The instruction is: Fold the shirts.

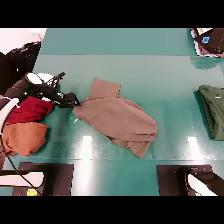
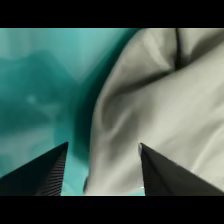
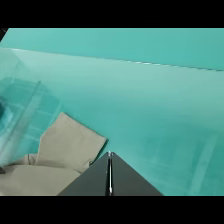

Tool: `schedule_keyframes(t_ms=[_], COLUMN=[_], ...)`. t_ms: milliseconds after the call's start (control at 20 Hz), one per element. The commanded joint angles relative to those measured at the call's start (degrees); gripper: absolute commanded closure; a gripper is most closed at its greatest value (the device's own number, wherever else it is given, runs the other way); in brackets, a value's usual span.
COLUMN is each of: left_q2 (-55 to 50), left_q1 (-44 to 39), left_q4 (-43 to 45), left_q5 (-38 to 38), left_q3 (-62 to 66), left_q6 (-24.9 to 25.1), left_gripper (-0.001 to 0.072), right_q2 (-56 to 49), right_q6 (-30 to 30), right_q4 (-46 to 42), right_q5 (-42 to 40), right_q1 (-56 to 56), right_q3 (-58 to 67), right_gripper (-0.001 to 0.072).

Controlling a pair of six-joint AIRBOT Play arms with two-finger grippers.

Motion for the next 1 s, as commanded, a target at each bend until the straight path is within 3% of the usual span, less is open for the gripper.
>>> schedule_keyframes(t_ms=[0, 50, 100, 150, 400, 600, 650, 700, 750, 950], left_q2=[-2.9, -2.9, -2.8, -2.6, 3.1, 8.3, 8.9, 9.0, 8.8, 8.8], left_q1=[-0.7, -1.4, -1.8, -1.8, 1.7, 3.3, 3.3, 3.3, 3.3, 3.3], left_q4=[-5.3, -6.6, -7.8, -8.9, -7.5, -6.4, -6.4, -6.4, -6.2, -6.1], left_q5=[1.2, 1.9, 2.4, 2.2, -0.5, -0.5, -0.6, -0.8, -1.1, -1.5], left_q3=[-0.5, -0.5, -0.5, 0.0, 9.1, 14.0, 14.1, 14.1, 14.0, 14.0], left_q6=[4.5, 6.0, 6.6, 6.6, 6.6, 6.8, 6.7, 6.7, 6.7, 6.3], left_gripper=[0.0179, 0.0294, 0.0596, 0.0682, 0.0685, 0.0684, 0.0684, 0.0684, 0.0684, 0.0684], right_q2=[0.0, 0.0, 0.0, 0.0, 0.9, 2.6, 2.2, 1.0, -0.8, -9.7], right_q6=[0.0, 0.0, 0.0, 0.0, 0.1, 0.1, 0.1, 0.0, 0.0, -4.4], right_q4=[0.0, 0.0, -0.1, -0.2, -0.2, 0.9, 2.4, 4.2, 6.1, 14.6], right_q5=[0.9, 1.7, 3.4, 5.6, 16.7, 8.3, 6.8, 6.4, 6.4, 0.8], right_q1=[0.0, 0.0, 0.0, -0.3, -2.7, -4.7, -5.0, -5.6, -5.6, 1.5], right_q3=[0.1, 0.0, -0.1, -0.4, -15.3, -35.9, -40.1, -43.9, -46.6, -52.4], right_gripper=[0.0696, 0.0696, 0.0696, 0.0696, 0.0696, 0.0687, 0.0514, 0.0238, 0.0189, 0.0248])
